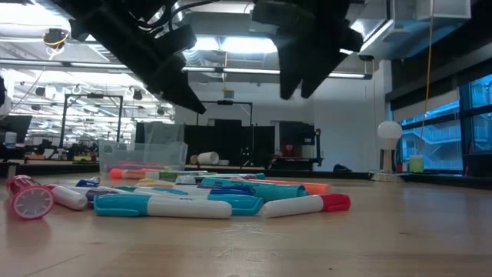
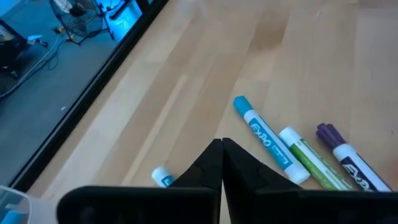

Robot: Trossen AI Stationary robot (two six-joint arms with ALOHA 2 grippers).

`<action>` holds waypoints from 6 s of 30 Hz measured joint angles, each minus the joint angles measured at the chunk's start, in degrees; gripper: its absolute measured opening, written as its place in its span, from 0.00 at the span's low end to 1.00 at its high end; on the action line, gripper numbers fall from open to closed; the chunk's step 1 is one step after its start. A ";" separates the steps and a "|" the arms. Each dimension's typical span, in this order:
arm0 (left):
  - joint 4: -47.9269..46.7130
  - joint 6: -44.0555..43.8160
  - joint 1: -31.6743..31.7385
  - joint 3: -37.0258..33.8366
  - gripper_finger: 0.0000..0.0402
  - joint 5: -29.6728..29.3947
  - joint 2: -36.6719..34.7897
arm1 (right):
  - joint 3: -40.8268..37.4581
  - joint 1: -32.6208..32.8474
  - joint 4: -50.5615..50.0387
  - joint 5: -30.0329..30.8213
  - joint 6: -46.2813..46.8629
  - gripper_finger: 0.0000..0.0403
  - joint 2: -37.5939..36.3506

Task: Pick & Place Markers
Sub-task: Put the middle center pitch blue pen into the white bin

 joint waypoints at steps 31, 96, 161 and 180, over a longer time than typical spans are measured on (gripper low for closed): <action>-12.26 -0.23 2.76 -0.44 0.28 8.52 -0.12 | -0.01 -13.43 11.37 -16.92 -40.00 0.60 6.36; -19.59 -4.81 6.31 -0.46 0.28 7.24 0.09 | 14.32 -15.44 -7.60 -15.50 -31.93 0.15 13.26; -18.78 -7.12 6.31 -0.46 0.28 8.48 0.09 | 30.39 -0.27 -22.05 -10.91 -14.65 0.15 13.04; -18.98 -7.80 6.31 -0.48 0.28 8.48 0.09 | 30.39 0.89 -22.05 -10.73 -13.16 0.15 13.04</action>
